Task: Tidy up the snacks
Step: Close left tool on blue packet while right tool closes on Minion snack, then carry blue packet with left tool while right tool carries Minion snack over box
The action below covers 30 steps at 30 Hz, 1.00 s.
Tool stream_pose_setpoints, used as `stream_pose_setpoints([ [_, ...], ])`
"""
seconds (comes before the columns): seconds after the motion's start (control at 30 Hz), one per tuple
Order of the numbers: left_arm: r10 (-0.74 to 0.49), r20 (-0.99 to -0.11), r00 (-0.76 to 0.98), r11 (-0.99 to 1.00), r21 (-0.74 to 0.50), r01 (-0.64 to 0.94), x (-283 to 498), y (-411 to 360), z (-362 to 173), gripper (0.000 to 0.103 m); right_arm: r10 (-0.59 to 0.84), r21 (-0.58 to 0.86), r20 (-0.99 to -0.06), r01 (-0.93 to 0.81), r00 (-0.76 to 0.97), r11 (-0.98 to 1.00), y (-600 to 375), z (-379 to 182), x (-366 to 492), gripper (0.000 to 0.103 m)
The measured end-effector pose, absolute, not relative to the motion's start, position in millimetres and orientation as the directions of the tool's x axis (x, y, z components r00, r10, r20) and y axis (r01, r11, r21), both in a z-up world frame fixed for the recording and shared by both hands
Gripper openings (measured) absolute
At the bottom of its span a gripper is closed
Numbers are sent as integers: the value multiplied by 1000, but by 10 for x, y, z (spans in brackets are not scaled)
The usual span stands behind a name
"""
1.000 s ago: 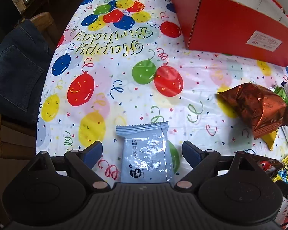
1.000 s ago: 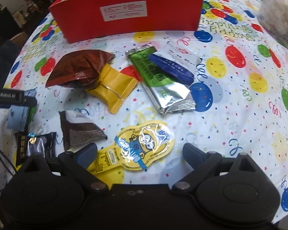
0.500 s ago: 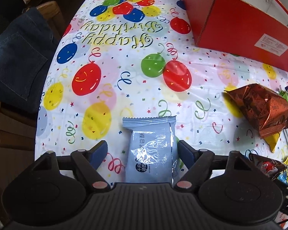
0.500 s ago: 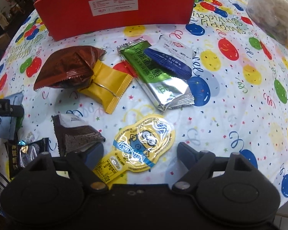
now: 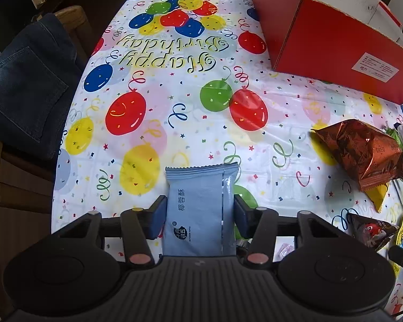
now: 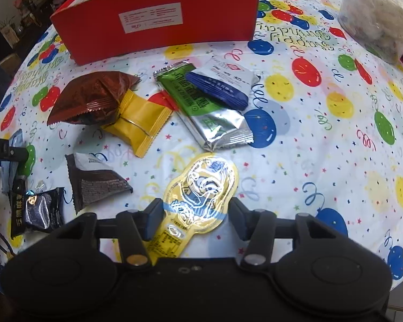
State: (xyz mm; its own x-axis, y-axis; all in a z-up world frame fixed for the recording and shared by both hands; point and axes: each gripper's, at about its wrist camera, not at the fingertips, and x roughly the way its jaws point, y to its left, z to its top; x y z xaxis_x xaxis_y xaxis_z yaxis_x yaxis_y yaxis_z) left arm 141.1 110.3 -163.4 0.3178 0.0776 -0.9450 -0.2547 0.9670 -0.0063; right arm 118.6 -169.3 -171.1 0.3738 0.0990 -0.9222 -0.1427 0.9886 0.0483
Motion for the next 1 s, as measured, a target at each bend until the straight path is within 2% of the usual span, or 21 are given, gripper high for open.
stream_pose_setpoints([
  [0.47,51,-939,341,943,-68,-326,1190,1260,-1527,48,151,84,-882,-168,446,982,-1901,-1484,1013,50],
  [0.73,67,-916,396,935,-81,-346,1040,1233,-1168,48,182,70,-819,-220,544,973,-1944,-1149,992,50],
  [1.0,56,-869,491,949,-107,-296,1090,985,-652,48,237,74,-745,-276,624,958,-1987,-733,1146,50],
])
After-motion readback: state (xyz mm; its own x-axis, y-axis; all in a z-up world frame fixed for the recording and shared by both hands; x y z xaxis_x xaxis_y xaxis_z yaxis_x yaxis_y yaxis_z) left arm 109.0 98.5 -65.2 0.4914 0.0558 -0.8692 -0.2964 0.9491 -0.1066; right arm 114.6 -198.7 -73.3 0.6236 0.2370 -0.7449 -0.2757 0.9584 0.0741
